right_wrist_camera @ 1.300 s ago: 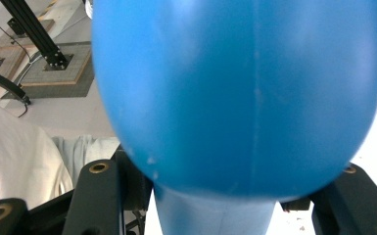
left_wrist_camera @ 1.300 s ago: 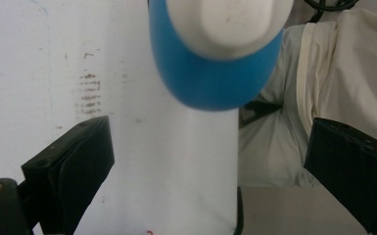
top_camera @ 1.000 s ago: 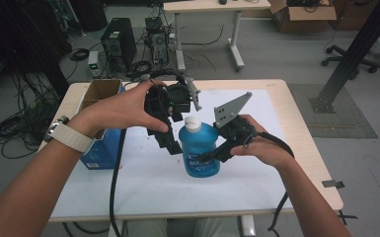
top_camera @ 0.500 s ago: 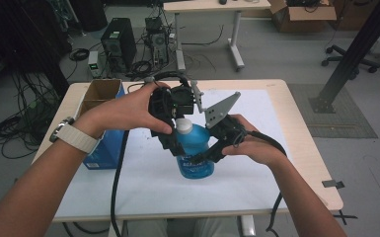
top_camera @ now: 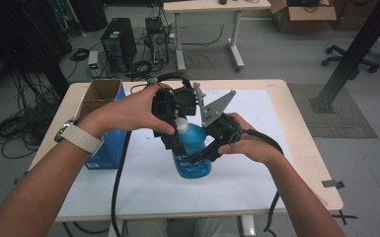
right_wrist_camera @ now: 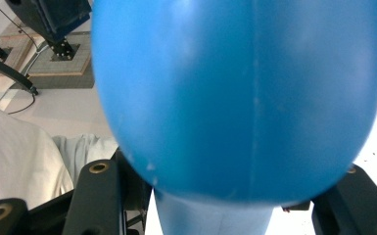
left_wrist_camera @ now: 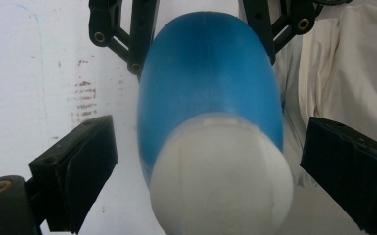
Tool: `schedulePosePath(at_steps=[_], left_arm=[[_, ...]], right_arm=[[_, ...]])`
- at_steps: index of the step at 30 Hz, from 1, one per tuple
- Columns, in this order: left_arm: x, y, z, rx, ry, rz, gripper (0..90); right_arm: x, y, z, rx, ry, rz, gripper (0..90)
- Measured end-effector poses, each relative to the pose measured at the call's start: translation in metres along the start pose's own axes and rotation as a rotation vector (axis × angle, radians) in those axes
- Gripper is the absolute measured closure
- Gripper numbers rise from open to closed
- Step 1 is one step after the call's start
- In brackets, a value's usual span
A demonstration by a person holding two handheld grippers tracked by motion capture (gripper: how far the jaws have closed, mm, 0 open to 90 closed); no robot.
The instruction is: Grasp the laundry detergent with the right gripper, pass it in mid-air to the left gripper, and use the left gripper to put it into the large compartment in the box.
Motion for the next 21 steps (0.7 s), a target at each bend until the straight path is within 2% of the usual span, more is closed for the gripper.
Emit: schedulePosePath(at_steps=[15,21], left_arm=[[0.002,-0.0001,0.0005,0.021,-0.001,0.006,15.8],[0.0022,0.0004,0.0005,0.031,0.0,0.009,22.6]], right_arm=[[-0.0001,-0.0021,0.0005,-0.001,-0.004,0.0,43.5],[-0.0003,-0.0018,0.0005,-0.002,-0.005,0.003,43.4]])
Point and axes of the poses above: each handheld gripper's, and its own axes: x roughly forward along the jaws, y roughly out of its underside, z roughly to its left, the point moved 5 cm from there along x, roughly forward along the jaws, and after that the axes turned 11 degrees about y, right-handed, at the moved point
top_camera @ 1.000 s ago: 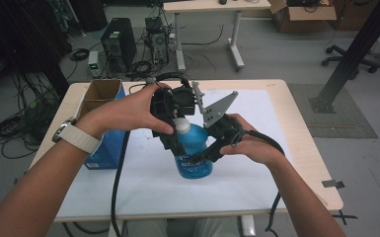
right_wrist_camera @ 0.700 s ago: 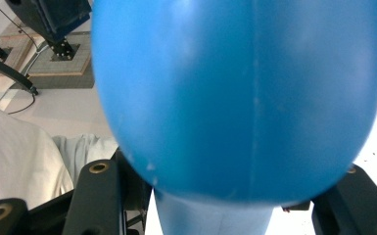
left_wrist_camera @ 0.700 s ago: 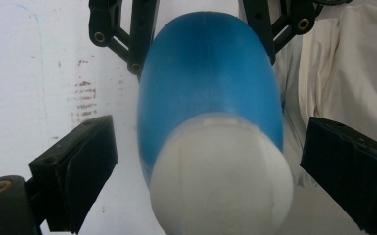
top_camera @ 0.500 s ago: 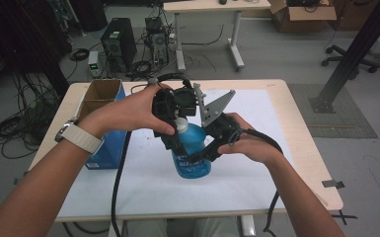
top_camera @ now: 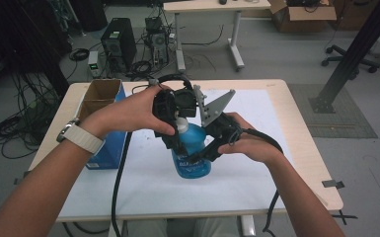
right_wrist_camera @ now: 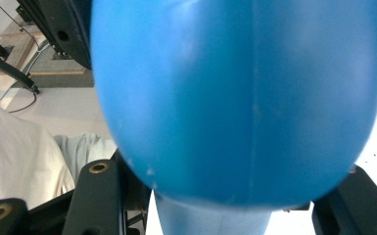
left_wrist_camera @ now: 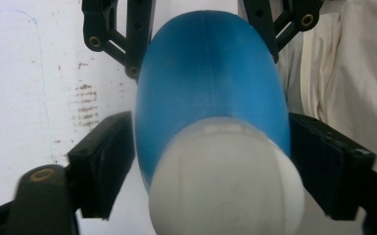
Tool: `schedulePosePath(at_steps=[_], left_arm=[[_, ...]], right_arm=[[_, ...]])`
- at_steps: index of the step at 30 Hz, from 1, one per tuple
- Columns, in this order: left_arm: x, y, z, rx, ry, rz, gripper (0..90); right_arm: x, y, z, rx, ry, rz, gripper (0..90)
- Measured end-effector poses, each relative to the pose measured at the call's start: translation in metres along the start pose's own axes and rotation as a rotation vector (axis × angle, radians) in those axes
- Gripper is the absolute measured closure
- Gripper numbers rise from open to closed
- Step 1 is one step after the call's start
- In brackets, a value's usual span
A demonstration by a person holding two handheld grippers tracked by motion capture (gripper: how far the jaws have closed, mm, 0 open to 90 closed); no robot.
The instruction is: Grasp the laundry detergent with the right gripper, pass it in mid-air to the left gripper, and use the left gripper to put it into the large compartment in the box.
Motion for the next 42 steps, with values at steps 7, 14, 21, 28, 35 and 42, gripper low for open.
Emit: schedulePosePath(at_steps=[7,14,21,28,35,42], left_arm=[[0.0019,-0.0003,0.0,0.003,0.005,0.001,26.1],[0.0025,-0.0005,0.0001,0.014,0.007,0.005,30.6],[0.0031,0.0,0.0009,0.015,-0.002,0.001,35.0],[0.0034,0.0004,0.0009,0.016,-0.011,0.012,36.8],[0.0048,-0.0007,-0.0004,0.023,-0.03,0.034,37.1],[0.0031,-0.0033,-0.0028,-0.009,-0.055,0.068,37.5]], right_arm=[[0.0004,0.0001,0.0,0.0,0.001,0.003,43.5],[0.0009,0.0013,0.0003,0.002,-0.002,0.006,43.4],[0.0012,0.0016,0.0007,0.003,-0.001,0.008,43.4],[0.0021,0.0018,0.0009,0.0,0.001,0.011,43.4],[0.0033,0.0027,0.001,-0.014,0.006,0.009,43.3],[-0.0002,0.0038,0.0007,0.002,0.018,-0.014,32.3]])
Point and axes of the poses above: each handheld gripper's, and its own axes: x roughly forward along the jaws, y roughly out of its underside, z roughly to its left, the point moved 5 cm from there along x, roughly forward along the jaws, and after that the axes turned 11 degrees about y, right-handed, at the moved point
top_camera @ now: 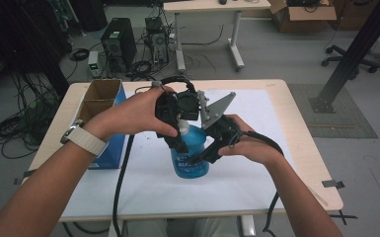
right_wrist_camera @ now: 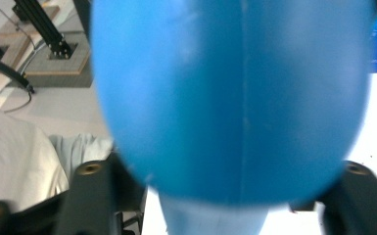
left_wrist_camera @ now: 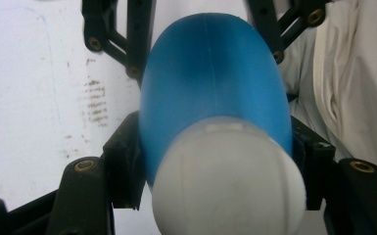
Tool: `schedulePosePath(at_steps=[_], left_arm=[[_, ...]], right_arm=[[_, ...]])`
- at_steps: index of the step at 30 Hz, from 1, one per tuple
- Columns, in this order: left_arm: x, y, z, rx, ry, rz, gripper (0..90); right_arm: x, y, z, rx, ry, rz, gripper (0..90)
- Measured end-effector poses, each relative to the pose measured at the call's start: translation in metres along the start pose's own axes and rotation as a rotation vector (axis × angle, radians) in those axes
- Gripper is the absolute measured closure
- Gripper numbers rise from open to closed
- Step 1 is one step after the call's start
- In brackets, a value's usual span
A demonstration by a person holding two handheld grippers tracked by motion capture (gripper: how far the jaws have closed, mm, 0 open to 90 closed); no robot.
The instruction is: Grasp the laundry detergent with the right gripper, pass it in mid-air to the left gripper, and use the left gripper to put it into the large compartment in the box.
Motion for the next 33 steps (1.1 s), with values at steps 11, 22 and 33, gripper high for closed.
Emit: schedulePosePath(at_steps=[11,22,33], left_arm=[[-0.018,0.012,0.006,-0.159,-0.021,0.03,37.5],[-0.066,0.03,0.017,-0.416,-0.115,-0.022,37.4],[-0.11,0.054,0.027,-0.712,-0.157,-0.071,37.5]], right_arm=[[-0.028,0.045,-0.009,0.165,0.032,0.055,10.6],[-0.095,0.089,-0.017,0.189,0.194,0.212,4.7],[-0.124,0.107,-0.019,0.242,0.26,0.312,5.8]])
Point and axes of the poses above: each handheld gripper's, and its own axes: x roughly forward along the jaws, y roughly out of its underside, z roughly to its left, the point moved 5 cm from there along x, roughly forward along the jaws, and after that the axes turned 11 degrees about y, right-handed, at the moved point
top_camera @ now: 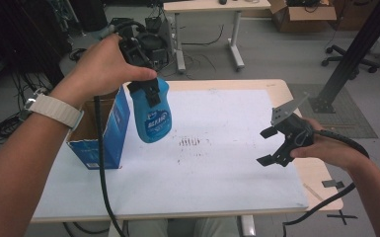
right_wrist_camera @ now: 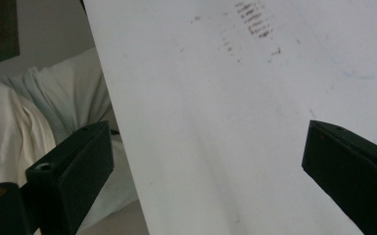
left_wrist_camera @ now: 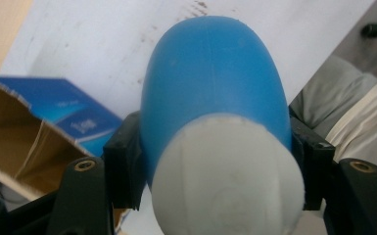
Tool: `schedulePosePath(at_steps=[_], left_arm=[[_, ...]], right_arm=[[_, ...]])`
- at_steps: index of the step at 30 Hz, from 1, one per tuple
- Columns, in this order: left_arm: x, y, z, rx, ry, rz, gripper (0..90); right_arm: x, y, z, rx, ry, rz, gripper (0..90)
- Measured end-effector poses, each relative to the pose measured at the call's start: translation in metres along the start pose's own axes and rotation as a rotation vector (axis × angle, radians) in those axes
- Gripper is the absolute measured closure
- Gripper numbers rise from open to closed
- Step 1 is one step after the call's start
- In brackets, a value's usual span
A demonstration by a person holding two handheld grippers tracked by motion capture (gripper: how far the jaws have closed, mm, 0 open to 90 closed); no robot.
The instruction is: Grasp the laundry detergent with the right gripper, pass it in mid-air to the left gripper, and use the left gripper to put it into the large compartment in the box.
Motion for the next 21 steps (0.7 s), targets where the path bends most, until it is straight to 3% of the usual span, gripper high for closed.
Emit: schedulePosePath(at_steps=[4,14,18,21], left_arm=[[-0.016,0.006,0.014,-0.11,-0.025,-0.021,37.5],[-0.045,0.029,0.05,-0.373,-0.055,-0.06,37.5],[-0.049,0.037,0.063,-0.433,-0.092,-0.076,37.5],[-0.051,0.045,0.075,-0.506,-0.102,-0.107,37.5]], right_arm=[[-0.002,0.004,0.0,-0.006,-0.003,0.043,6.5],[-0.012,0.003,-0.006,-0.016,0.017,0.042,6.5],[-0.012,0.004,-0.006,-0.019,0.016,0.044,6.5],[-0.01,0.004,-0.006,-0.02,0.012,0.044,6.4]])
Point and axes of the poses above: each handheld gripper's, and its own axes: x roughly forward along the jaws, y roughly out of its underside, z roughly to its left, the point moved 5 cm from there along x, roughly forward along the jaws, and after that the axes turned 11 degrees about y, right-handed, at the moved point
